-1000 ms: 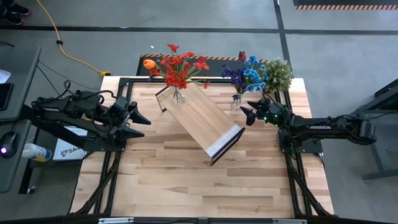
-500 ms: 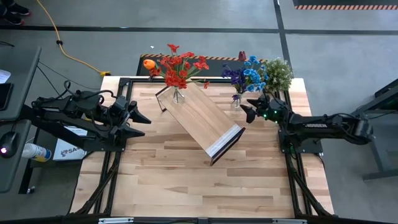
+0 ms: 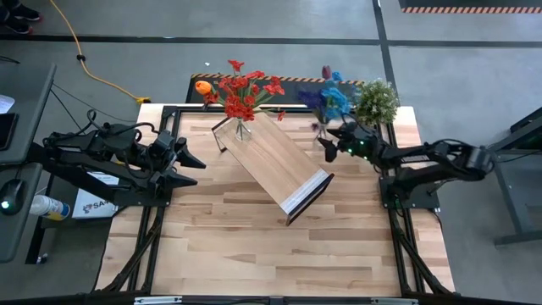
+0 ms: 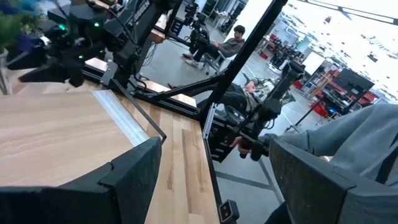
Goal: Pick and place flowers into a vace then onto a shelf
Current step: Put the transparent vase on the shelf
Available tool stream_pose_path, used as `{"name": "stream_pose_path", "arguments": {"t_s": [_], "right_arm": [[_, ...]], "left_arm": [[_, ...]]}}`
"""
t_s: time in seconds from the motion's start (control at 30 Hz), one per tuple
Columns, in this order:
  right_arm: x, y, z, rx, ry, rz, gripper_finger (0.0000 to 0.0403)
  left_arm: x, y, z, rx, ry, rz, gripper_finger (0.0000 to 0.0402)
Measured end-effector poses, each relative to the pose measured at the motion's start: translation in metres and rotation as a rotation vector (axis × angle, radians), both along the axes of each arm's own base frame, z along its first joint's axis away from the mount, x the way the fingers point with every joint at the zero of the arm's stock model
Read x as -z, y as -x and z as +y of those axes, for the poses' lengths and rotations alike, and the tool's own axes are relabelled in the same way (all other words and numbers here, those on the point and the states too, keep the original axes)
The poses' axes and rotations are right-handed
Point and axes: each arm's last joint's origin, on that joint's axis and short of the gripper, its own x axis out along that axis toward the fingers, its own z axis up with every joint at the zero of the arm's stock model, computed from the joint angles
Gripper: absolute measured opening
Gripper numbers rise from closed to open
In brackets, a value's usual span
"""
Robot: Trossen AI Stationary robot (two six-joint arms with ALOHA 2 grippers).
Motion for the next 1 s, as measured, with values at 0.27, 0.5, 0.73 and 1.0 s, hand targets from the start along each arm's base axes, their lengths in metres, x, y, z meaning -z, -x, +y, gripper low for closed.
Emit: {"name": "stream_pose_path", "arguments": {"t_s": [0.27,0.5,0.73,1.0], "right_arm": [[0.013,-0.017,-0.013,0.052,-0.053,0.104,0.0266],[0.024,-0.012,-0.011,0.117,-0.108,0.138,0.0266],[0.021,-0.012,-0.013,0.150,-0.077,0.116,0.0266],[0.016,-0.014,-0.014,0.154,-0.044,0.077,0.0268]], "left_arm": [[0.000,0.000,0.000,0.008,0.005,0.000,0.0333],[0.000,0.000,0.000,0.009,0.008,0.002,0.0333],[0.000,0.000,0.000,0.009,0.008,0.002,0.0333],[0.000,0.000,0.000,0.008,0.008,0.002,0.0333]]}}
